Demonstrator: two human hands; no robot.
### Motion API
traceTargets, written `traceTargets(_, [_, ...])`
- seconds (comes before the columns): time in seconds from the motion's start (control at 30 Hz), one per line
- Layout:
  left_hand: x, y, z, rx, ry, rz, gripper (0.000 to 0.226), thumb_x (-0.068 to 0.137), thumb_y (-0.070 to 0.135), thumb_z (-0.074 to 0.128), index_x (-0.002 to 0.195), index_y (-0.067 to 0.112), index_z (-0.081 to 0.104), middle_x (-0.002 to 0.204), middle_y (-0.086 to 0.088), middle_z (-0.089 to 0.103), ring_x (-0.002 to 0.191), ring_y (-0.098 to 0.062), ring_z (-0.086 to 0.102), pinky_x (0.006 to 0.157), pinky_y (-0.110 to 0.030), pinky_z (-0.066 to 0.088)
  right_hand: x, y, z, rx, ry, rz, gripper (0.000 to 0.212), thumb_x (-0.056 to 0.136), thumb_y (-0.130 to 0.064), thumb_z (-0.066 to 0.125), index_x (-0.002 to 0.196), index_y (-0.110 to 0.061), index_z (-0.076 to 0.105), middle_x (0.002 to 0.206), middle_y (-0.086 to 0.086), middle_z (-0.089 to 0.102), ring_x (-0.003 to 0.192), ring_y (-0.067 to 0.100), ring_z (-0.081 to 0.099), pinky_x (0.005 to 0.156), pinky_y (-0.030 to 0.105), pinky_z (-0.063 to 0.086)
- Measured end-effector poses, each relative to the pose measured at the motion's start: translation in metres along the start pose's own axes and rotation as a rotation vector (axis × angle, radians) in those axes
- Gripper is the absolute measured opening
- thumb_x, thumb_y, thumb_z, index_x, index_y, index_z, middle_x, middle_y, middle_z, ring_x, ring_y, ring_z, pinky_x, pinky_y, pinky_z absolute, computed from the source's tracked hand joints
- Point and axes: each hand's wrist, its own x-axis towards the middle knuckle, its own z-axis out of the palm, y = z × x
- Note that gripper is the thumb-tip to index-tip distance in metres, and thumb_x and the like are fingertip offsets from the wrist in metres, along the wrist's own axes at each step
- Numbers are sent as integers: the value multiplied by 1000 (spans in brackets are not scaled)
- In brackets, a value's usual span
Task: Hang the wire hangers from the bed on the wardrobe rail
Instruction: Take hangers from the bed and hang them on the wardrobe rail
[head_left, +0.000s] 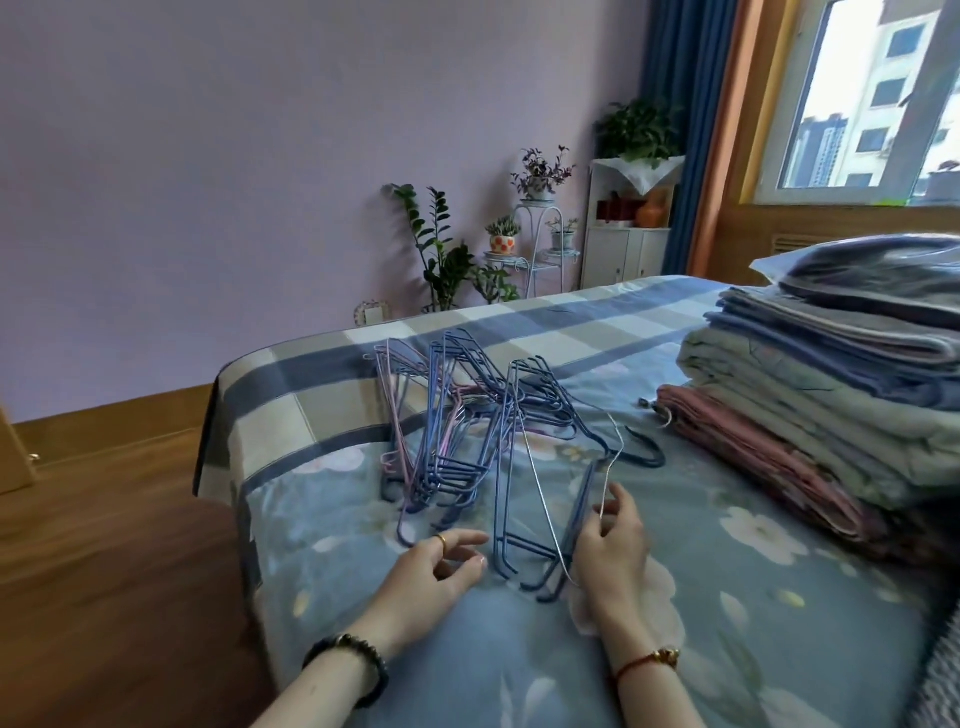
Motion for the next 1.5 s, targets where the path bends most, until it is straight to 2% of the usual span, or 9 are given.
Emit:
traceTargets(0.1, [-1,1,-1,-58,7,-12,23,90,16,55,94,38,55,98,3,62,78,-6,55,78,-17,47,-2,-4,-1,120,20,-25,39,88,2,47,126,-7,49,107,12,56,73,36,64,73,54,54])
traceTargets(0.2, [-5,3,-4,-127,34,-27,19,90,15,56,98,32,58,96,1,61,70,-8,53,63,-11,45,-6,-13,-3,177,-21,-99,37,91,0,46,126,-11,51,106,7,55,69,36,64,60,39,57])
traceTargets(0.33, [-12,10,-19,-143,42,-44,17,92,16,53,98,31,55,99,-1,61,64,-6,53,52,-11,40,-17,-37,-5,209,-187,-199,40,91,1,45,125,-20,46,97,1,51,56,16,60,49,17,52])
traceTargets(0.43, [-22,16,-39,-139,70,-47,16,93,16,49,102,29,52,96,4,62,66,-3,53,52,-10,40,-29,-59,0,209,-295,-316,42,90,3,46,124,-21,46,96,-7,52,57,10,62,50,20,53])
traceTargets(0.57, [-39,29,-72,-217,138,-64,20,96,18,44,114,20,52,90,8,62,71,-5,55,57,-13,42,-47,-96,6,360,-422,-351,46,89,7,46,117,-30,49,97,5,55,55,7,61,50,19,53])
traceTargets(0.8, [-85,68,-136,-544,287,9,20,96,29,41,111,21,51,108,0,62,95,-17,59,81,-29,49,-91,-164,25,629,-709,-339,41,87,8,47,104,-26,61,84,-1,67,56,7,61,55,21,55])
traceTargets(1.03, [-148,82,-209,-780,555,208,16,90,6,50,103,13,57,79,0,72,68,-13,68,61,-28,58,-149,-228,61,771,-908,-372,36,87,5,48,106,-23,61,81,-10,71,56,6,60,57,22,57])
traceTargets(1.23, [-226,87,-274,-724,854,274,13,87,1,54,94,10,59,74,-6,69,60,-16,69,52,-24,57,-214,-279,100,869,-1162,-419,33,88,-2,46,112,-21,60,88,-5,70,65,11,61,61,24,56])
traceTargets(1.5, [-359,91,-353,-626,1209,306,15,89,0,51,89,13,58,61,2,70,53,-12,68,50,-20,55,-331,-348,146,877,-1525,-431,38,94,-3,39,123,-26,50,105,-2,68,78,15,68,68,32,58])
